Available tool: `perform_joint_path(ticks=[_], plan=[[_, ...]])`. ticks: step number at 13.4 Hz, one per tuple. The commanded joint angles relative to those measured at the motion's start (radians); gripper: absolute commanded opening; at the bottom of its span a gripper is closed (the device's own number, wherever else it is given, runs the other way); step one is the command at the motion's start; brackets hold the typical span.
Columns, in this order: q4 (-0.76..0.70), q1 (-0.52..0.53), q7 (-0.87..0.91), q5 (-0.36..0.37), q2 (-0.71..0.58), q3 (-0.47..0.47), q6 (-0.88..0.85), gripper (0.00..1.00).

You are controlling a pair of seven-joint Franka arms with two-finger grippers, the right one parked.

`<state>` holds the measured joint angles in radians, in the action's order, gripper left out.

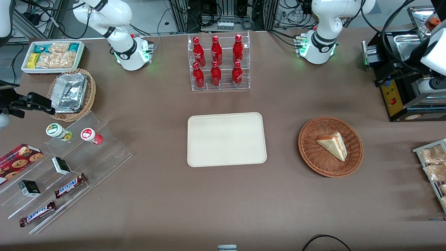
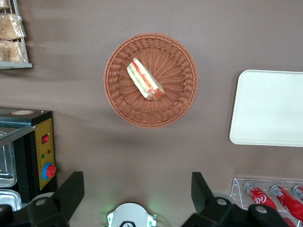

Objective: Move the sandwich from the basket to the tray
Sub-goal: 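Move the left gripper over the wrapped sandwich in the wicker basket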

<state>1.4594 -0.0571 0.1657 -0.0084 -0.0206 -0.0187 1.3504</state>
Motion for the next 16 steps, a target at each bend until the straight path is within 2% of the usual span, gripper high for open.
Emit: perform_joint_path(ticks=[1, 8, 12, 16], plan=[[-0.01, -0.004, -0.038, -0.019, -0.005, 0.013, 0.006, 1.0], [0.007, -0.004, -0.038, -0.005, 0.158, 0.013, 0.134, 1.0], [0.158, -0.006, -0.026, 0.025, 0.166, 0.013, 0.324, 1.0], [0.303, -0.009, 0.092, 0.025, 0.159, 0.013, 0.479, 1.0]])
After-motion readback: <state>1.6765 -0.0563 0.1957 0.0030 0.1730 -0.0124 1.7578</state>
